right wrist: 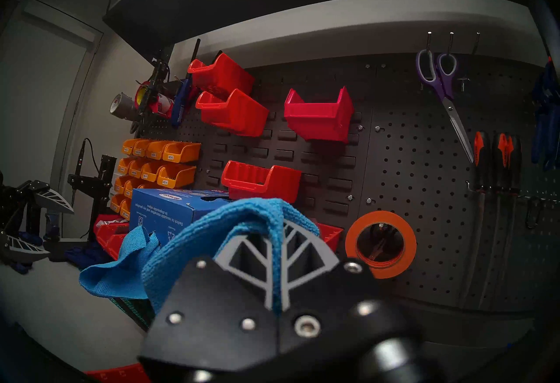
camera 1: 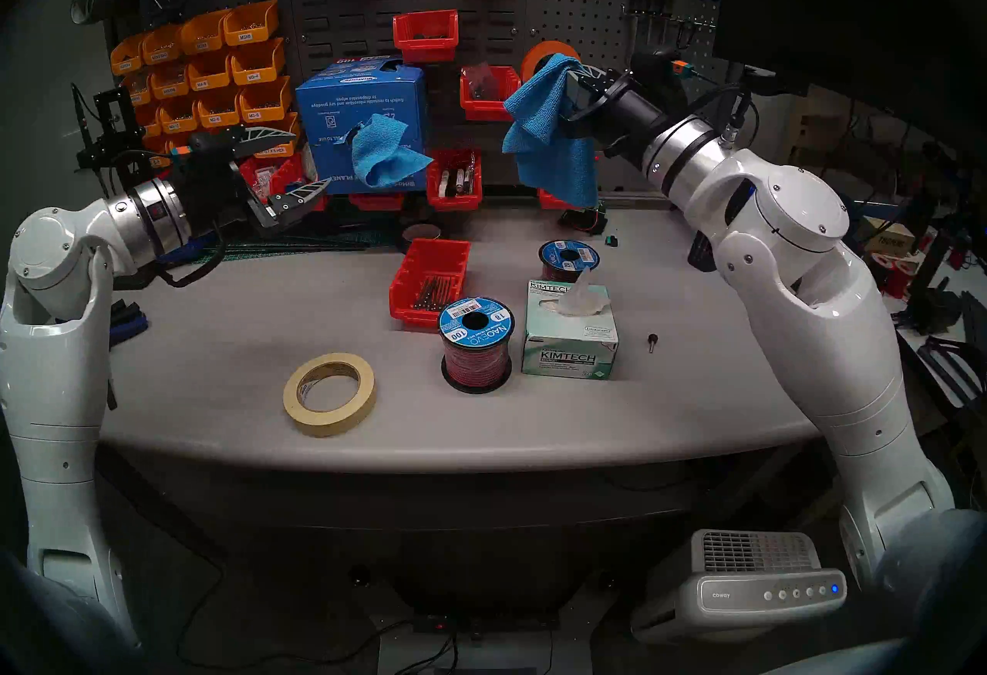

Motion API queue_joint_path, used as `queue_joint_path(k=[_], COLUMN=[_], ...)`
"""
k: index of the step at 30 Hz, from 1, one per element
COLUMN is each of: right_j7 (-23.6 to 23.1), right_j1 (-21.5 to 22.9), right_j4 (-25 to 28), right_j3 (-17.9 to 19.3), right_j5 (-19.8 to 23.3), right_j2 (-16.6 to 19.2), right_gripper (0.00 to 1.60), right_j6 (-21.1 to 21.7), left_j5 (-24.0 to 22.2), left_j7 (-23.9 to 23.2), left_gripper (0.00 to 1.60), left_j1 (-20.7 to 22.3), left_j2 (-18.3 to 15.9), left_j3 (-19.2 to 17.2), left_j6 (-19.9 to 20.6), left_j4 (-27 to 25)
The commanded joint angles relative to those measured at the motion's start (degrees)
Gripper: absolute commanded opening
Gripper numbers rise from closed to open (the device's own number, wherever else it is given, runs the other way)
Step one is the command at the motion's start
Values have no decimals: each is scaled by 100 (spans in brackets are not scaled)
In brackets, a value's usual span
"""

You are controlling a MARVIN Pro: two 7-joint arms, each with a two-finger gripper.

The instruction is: Take out a shop towel

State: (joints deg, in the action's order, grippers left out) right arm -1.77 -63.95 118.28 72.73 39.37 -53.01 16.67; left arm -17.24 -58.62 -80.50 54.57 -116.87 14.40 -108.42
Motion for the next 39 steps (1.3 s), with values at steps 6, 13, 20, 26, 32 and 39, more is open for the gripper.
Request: queue_joint_path(k=[6,13,20,26,32,39], right_j7=[367,585,871,1148,1375,1486], right_j1=[-1103,-1682,-2285,-2822,-3350,-3929], right_j4=[793,1133,1381,1396,1465,1614], right_j3=[696,1137,1484,1798,2193,2536], right_j5=[237,362,471,509,520,457], right_j2=[741,1000,1109,1120,1024,836], right_gripper=[0,0,0,0,0,0], right_j6=[-217,-262,-275,-250,-314,-312], left_j5=[-819,-1017,-1038,-992,-967,-917], left_j7=[-272,-523,-602,-634,-630,-533], left_gripper=[160,160,160,160,160,160], left_j1=[-65,-198,-367,-508,-606,-638], left_j2=[182,269,411,492,581,703], left_j3=[-543,-525,-490,-473,-466,-364], left_j6=[1189,1698,2042,2157,2262,2322], left_j4=[-479,-787,-1123,-1269,-1382,-1466])
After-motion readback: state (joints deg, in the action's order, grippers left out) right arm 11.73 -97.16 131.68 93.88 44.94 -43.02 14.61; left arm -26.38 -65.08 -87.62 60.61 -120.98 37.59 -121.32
